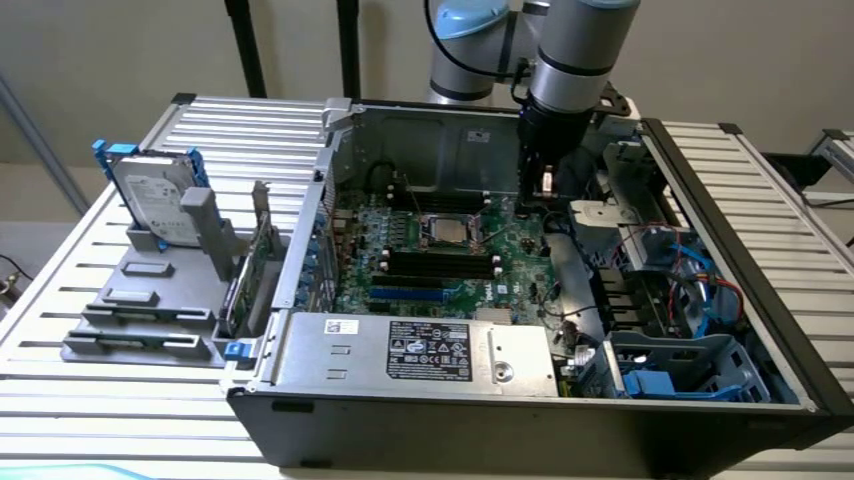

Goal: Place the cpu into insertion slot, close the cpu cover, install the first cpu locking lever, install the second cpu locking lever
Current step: 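Close the cpu cover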

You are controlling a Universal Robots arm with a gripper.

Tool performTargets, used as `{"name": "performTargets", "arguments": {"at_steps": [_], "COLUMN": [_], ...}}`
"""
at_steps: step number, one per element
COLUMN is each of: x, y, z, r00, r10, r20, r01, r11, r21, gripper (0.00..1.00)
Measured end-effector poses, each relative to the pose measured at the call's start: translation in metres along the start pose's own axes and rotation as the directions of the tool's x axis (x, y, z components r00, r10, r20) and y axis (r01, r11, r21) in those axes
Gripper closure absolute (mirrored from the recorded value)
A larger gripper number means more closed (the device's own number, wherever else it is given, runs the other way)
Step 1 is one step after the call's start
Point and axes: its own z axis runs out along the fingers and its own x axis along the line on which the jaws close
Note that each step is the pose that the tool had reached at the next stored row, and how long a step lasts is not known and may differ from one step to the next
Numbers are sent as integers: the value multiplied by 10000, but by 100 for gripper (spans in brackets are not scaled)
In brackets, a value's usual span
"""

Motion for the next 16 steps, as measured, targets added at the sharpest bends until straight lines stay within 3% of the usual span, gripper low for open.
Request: {"name": "performTargets", "arguments": {"at_steps": [3,5,11,16], "x": [0,1,2,-2], "y": [0,-1,-43,-168], "z": [0,-7,-35,-46], "r00": [10000,10000,10000,10000], "r10": [25,34,47,53], "r20": [4,12,9,14], "r01": [-25,-35,-48,-54], "r11": [9994,9987,9975,9967], "r21": [333,501,711,804], "gripper": [89,89,89,89]}}
